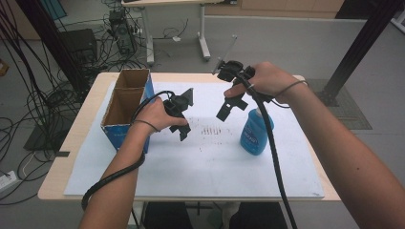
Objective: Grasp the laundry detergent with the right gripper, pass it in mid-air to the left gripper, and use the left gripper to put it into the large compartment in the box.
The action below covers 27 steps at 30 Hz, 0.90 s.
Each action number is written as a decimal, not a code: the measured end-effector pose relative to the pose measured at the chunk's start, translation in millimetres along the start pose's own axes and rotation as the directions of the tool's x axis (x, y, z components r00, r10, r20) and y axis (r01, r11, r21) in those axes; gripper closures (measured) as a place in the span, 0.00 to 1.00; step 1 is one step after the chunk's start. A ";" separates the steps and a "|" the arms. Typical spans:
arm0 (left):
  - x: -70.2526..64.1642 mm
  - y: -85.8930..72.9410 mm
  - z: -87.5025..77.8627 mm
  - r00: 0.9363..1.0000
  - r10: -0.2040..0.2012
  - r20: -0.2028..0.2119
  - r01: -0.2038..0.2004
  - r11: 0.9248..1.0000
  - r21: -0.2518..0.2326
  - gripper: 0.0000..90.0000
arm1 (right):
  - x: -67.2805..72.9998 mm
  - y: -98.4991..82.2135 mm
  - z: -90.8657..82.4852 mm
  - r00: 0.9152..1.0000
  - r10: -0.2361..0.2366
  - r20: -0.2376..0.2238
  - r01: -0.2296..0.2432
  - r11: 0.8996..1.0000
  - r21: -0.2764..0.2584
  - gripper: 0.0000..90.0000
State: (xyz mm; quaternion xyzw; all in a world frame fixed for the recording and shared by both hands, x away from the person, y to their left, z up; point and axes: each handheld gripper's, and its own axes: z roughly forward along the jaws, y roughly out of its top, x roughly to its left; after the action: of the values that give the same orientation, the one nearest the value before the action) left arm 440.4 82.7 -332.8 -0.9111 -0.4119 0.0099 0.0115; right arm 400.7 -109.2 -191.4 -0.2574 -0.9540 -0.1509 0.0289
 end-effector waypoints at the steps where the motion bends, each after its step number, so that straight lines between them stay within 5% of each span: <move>1: 0.1 -0.2 0.2 1.000 0.000 0.000 0.000 1.000 0.004 0.09 | -0.2 -0.1 0.4 1.000 -0.003 -0.001 0.003 1.000 -0.002 0.10; 14: -6.3 -4.5 -1.9 1.000 -0.014 -0.001 0.014 1.000 -0.005 0.09 | -0.3 -3.9 1.2 1.000 0.002 -0.007 -0.002 1.000 -0.012 0.10; 27: -11.5 -6.6 1.2 1.000 0.020 -0.004 -0.020 1.000 0.005 0.09 | 3.5 -19.7 5.0 1.000 -0.003 -0.016 0.002 0.999 -0.041 0.10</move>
State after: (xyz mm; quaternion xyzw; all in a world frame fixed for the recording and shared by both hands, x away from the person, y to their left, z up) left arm 427.7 78.5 -333.7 -0.9152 -0.4025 0.0093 0.0143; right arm 387.9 -122.2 -201.1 -0.2557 -0.9508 -0.1723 0.0311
